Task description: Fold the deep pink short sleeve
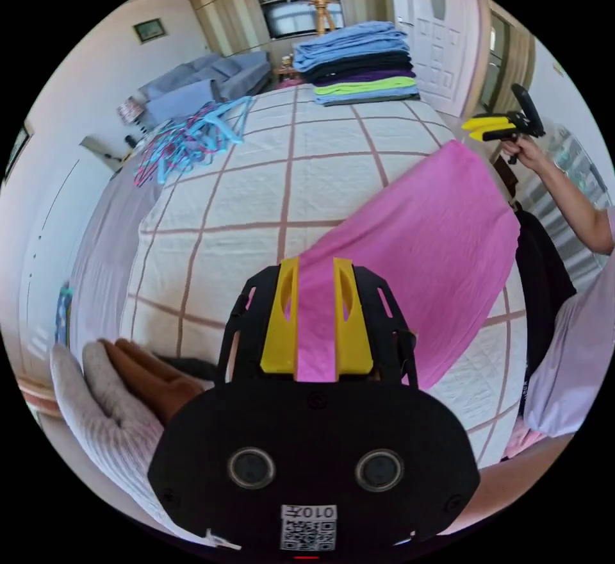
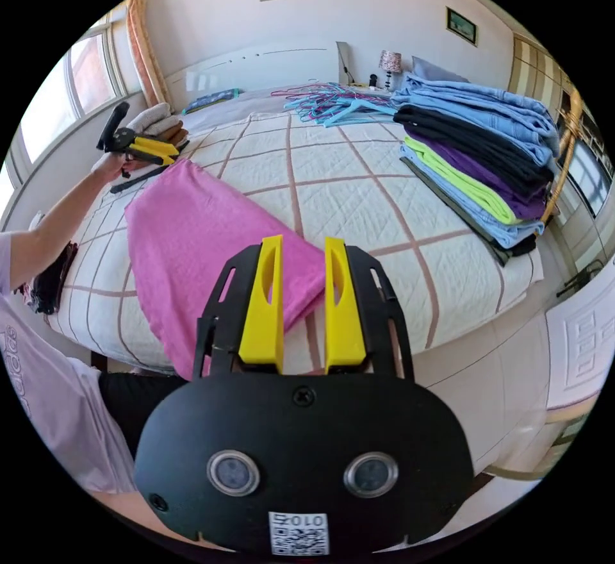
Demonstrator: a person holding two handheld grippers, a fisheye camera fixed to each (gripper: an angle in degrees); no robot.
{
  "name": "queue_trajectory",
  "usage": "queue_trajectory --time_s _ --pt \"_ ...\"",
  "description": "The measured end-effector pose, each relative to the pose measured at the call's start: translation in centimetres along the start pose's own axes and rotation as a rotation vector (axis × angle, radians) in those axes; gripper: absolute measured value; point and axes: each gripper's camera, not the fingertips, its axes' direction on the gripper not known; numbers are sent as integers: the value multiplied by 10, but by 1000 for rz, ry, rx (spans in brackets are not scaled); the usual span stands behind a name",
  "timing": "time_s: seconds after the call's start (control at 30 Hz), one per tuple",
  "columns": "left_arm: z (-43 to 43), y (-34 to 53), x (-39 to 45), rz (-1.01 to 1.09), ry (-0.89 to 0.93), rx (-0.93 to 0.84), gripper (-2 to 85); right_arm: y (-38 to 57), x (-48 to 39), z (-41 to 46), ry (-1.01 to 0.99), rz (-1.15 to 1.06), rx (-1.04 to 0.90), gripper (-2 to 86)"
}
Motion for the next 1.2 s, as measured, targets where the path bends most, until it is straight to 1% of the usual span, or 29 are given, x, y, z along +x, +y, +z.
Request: queue_trajectory --time_s 0.17,0.23,0.3,0.37,0.43,0.47,0.53,0.57,0.63,0.67,0.73,0.77,0.8,0.83,0.87,0.93,0.97,1.1,1.2 --pt "68 -32 8 179 96 -147 51 -6 10 38 -60 -92 -62 97" --pt "98 -37 14 239 176 -234 32 -6 12 50 -67 -102 -75 93" --pt "108 -37 19 272 188 -235 18 -7 12 63 -86 -117 -112 82" --pt "111 -37 16 255 190 -215 8 -8 12 70 -86 -127 -149 48" --pt "106 -33 -1 172 197 -136 3 -6 16 62 -106 -113 -96 34" --pt "105 -32 -6 147 199 -114 2 -5 25 60 -148 -75 -80 31" --pt "116 -25 -17 65 202 -85 4 -5 37 67 -191 -8 -90 29" --pt "124 -24 -15 57 197 -106 5 -5 39 78 -210 5 -115 30" --pt "164 -20 -2 60 215 -234 14 -6 38 88 -212 22 -125 30" --pt "171 -17 0 52 215 -246 18 -7 40 85 -212 41 -116 30" --pt "167 -1 -2 -38 183 -153 38 -6 47 75 -187 106 -115 29" --pt "164 6 -4 -68 173 -130 43 -1 53 61 -136 159 -90 29" --pt "155 20 -6 -124 163 -88 55 3 55 52 -123 175 -63 29" --pt "141 39 -5 -175 141 -33 68 11 57 32 -127 192 3 28" --pt "134 48 -2 -197 127 0 74 18 55 14 -147 189 60 30" --pt "111 89 20 -246 77 120 91 24 42 -5 -169 162 113 34" --pt "110 98 26 -256 66 128 93 25 31 -10 -165 151 123 37" --pt "139 164 55 -412 21 18 103 19 -7 0 -183 98 80 54" --pt "159 202 63 -547 35 25 104 18 -29 30 -156 108 -3 65"
